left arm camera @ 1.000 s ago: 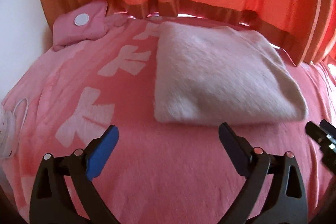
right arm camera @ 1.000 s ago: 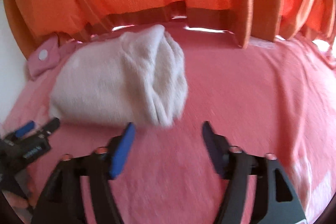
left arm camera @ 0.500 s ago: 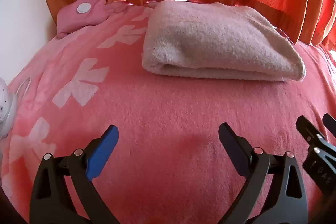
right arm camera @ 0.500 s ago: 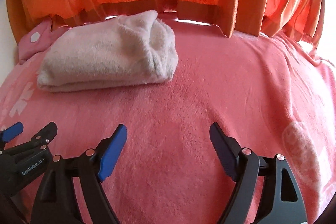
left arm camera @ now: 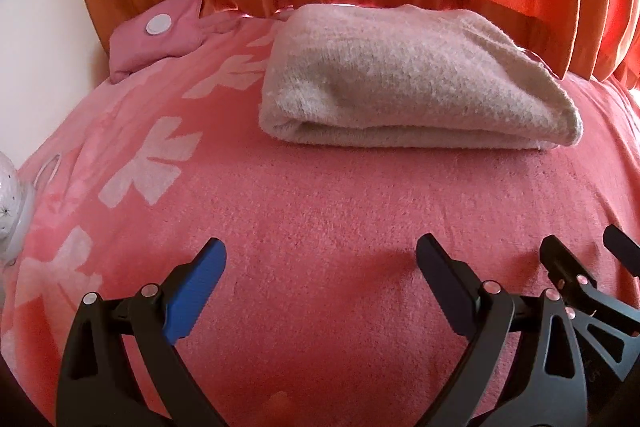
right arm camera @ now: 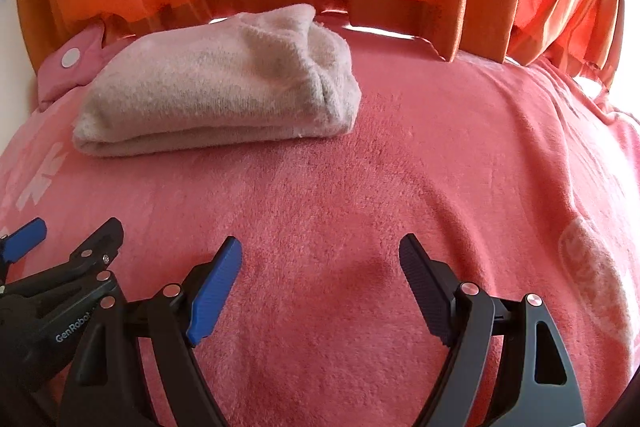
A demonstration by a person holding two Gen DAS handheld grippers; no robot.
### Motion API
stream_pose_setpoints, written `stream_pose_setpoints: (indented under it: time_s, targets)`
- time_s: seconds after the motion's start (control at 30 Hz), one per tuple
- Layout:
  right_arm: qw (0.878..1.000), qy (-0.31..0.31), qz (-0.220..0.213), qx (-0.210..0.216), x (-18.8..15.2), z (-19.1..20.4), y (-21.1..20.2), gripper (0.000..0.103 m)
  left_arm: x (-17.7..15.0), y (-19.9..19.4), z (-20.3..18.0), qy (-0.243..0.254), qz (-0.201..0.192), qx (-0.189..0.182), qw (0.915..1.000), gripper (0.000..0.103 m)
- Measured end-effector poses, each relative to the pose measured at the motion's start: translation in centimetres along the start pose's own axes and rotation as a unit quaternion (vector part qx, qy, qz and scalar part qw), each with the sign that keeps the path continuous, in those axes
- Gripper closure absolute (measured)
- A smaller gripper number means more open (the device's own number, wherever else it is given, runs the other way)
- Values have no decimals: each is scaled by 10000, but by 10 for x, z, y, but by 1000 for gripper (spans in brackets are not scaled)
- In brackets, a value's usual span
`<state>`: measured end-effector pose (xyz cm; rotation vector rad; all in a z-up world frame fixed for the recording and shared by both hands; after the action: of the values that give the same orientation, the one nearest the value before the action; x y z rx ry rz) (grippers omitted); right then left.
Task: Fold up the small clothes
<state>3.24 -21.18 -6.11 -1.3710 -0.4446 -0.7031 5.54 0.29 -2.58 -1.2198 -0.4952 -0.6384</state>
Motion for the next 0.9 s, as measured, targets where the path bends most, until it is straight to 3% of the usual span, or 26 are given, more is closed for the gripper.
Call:
stream_pose_setpoints:
  time_s: [0.9]
  targets:
    - [10000,16,36,-42,-3,6,3,24,0,6,2,-69,45,94,9999,10]
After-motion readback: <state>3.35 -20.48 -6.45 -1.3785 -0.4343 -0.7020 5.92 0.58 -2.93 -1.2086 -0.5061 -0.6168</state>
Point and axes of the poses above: each gripper's, at about its wrist camera, not at the fingertips, and y roughly the way its jaws point, z to its left, x to its top, the point moved 2 cm from there along y, roughly the way its jaws point, and after that the axes turned 13 degrees about x, right-handed, at the moved point
